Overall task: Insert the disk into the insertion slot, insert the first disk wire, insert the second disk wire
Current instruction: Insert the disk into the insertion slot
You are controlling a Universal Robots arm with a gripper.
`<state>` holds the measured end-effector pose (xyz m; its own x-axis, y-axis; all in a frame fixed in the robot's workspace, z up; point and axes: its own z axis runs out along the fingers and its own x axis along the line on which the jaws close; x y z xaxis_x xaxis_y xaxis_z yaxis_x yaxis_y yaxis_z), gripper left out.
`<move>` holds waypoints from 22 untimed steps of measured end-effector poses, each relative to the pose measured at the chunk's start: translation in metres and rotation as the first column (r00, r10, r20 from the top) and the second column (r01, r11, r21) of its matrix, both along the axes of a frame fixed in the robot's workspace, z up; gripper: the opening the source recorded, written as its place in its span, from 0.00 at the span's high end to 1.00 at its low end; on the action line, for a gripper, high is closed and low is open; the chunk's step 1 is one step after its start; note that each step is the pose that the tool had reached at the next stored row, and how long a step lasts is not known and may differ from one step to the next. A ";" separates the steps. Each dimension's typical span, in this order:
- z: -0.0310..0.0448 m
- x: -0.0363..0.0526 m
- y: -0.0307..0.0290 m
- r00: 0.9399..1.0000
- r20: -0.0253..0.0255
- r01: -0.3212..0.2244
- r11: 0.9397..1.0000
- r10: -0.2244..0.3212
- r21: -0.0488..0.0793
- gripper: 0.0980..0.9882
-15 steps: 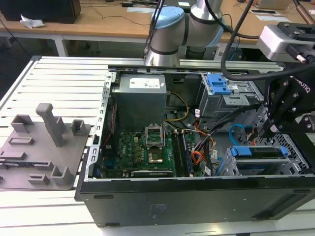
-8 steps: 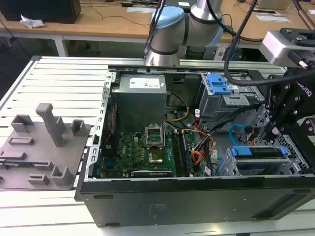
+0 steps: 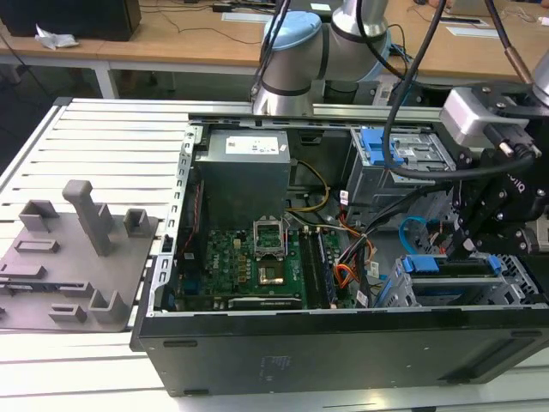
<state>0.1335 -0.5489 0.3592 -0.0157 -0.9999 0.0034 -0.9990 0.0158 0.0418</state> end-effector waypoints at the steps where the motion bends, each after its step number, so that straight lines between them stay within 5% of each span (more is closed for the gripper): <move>1: -0.0024 0.0002 0.0000 1.000 0.000 0.000 1.000 0.000 0.000 0.99; 6: -0.0126 0.0012 0.0000 1.000 0.000 0.000 1.000 0.000 0.000 0.99; 22: -0.0237 0.0036 0.0000 1.000 0.000 0.000 1.000 0.000 0.000 0.99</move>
